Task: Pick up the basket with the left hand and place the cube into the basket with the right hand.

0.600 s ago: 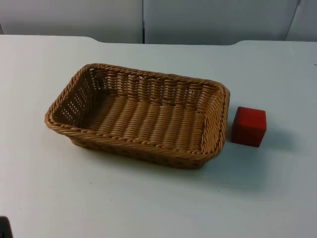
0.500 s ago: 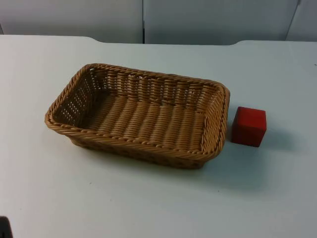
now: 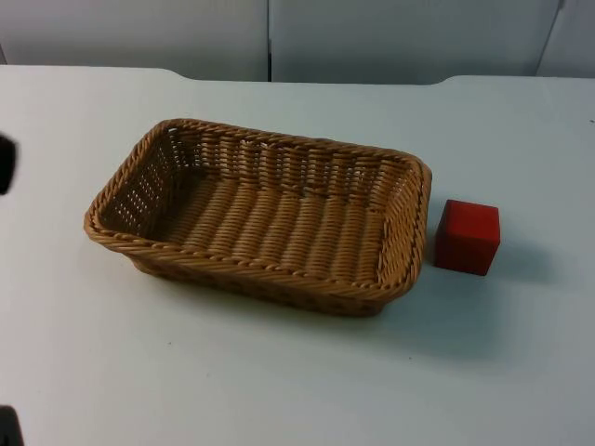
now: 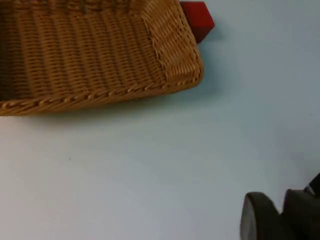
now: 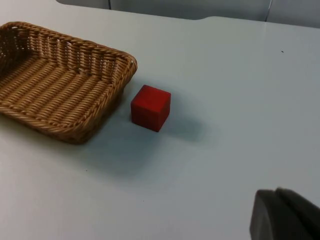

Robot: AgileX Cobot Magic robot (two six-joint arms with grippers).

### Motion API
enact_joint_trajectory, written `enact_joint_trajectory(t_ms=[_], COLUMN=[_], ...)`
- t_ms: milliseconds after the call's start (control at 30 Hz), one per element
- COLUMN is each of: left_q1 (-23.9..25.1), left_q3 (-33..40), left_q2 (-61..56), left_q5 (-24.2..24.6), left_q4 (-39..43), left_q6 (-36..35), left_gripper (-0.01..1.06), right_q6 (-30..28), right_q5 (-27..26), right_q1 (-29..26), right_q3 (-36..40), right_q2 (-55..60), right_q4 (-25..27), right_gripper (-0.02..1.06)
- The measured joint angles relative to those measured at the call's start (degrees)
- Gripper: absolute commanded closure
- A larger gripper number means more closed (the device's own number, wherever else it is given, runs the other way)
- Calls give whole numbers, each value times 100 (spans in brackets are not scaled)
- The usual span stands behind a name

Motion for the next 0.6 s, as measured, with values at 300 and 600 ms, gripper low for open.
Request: enact_joint_trajectory(t_ms=[300,600], left_q1=[0,0], left_q3=[-1615,-2998], left_q2=[3082,5119], left_q5=[-258,-697], left_q4=[-428,786], left_q6=[296,-84], left_gripper=[28,28], right_q6=[0,0], right_q5=[0,-4], right_q1=[0,0], right_q3=[0,0], right_q2=[0,0], right_q4=[0,0], right_gripper=[104,104])
